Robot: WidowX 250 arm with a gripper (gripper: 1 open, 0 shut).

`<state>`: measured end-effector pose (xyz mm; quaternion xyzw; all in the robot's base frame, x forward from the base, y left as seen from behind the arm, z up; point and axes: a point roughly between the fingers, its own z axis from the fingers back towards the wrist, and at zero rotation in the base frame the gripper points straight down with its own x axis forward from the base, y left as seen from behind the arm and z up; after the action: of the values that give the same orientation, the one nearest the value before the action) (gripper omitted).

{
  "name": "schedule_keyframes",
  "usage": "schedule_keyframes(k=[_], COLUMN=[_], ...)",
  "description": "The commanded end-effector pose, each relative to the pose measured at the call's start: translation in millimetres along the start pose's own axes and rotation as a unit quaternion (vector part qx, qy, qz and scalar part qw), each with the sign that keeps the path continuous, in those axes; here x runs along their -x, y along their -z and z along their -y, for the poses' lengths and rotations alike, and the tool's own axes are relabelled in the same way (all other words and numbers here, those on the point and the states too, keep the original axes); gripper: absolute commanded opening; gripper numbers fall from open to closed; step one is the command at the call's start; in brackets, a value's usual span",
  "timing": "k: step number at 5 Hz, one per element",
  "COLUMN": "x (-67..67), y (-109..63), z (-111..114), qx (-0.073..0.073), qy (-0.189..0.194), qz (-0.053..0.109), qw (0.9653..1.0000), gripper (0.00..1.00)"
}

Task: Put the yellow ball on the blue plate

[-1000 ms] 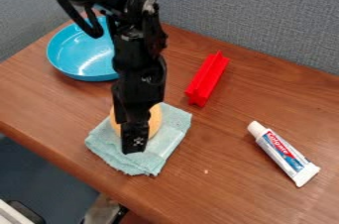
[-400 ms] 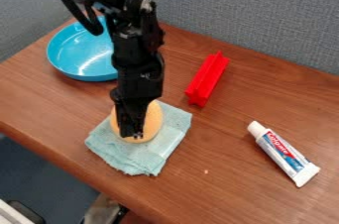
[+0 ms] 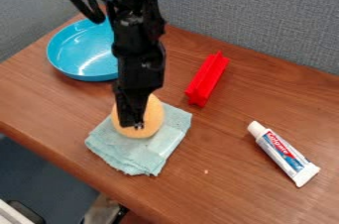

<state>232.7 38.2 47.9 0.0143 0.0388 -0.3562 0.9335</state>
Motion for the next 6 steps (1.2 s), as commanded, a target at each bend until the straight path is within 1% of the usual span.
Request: schedule_keyframes(k=[1, 2, 3, 4, 5, 6], x=[-5.3, 1.5, 14.2, 30.9, 42.4, 57.0], y=[-42.7, -74.7, -91.4, -101.8, -106.6, -109.8], z=[-18, -47, -76, -91, -117, -126], qx=[-0.043, -0.064, -0.076, -0.08, -0.083, -0.084], qy=[-0.022, -0.062, -0.107, -0.139, -0.166, -0.183], qz=[0.031, 0.038, 0.04, 0.043, 0.048, 0.047], qw=[0.9984, 0.9953, 0.9906, 0.9861, 0.9815, 0.9783], gripper=[0.0, 0.0, 0.0, 0.0, 0.0, 0.0])
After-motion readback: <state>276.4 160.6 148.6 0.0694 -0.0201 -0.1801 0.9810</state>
